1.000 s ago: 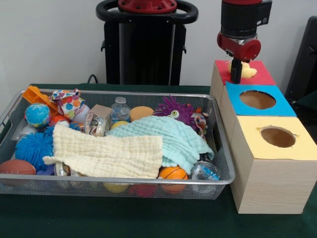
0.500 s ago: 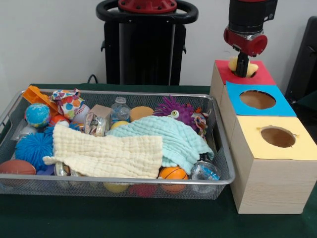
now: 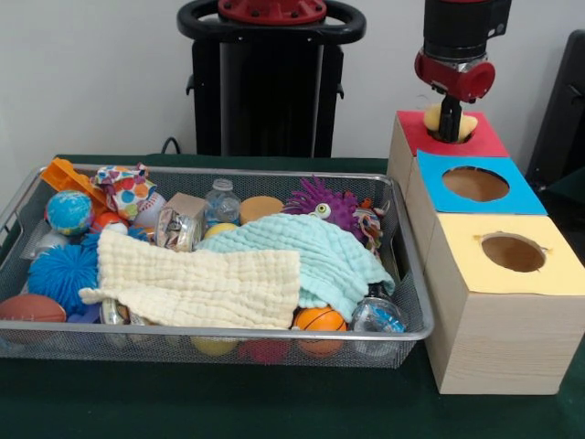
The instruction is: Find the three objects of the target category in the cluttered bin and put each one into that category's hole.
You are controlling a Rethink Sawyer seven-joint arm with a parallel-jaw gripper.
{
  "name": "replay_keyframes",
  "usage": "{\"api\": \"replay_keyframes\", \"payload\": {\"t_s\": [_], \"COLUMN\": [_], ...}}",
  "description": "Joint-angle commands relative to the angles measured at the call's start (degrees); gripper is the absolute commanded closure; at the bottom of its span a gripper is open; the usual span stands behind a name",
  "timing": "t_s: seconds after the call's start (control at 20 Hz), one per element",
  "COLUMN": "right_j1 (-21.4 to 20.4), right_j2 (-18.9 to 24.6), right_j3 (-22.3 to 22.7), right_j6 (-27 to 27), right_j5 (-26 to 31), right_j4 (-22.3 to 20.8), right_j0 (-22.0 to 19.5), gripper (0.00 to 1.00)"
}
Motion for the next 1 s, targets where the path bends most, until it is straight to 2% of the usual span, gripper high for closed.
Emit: {"api": "replay_keyframes", "payload": {"t_s": [0.05,0.25,0.35,0.7,1.0], "right_j1": [3.1,2.8,4.4,17.1,21.7], "right_j2": [2.7,2.7,1.3,-6.9,-9.2], "right_j3": [3.6,3.4,2.2,-6.0,-8.8], "right_j6": [-1.4,-1.6,-0.8,2.5,2.0], "right_j5": [-2.4,-1.9,-2.8,-12.3,-16.0], "right_j4": [-1.3,-1.1,-1.3,-1.5,0.7], "right_j0": [-1.1,-1.0,0.7,9.4,12.1], "gripper": [1.0,1.0,1.0,1.0,1.0]}}
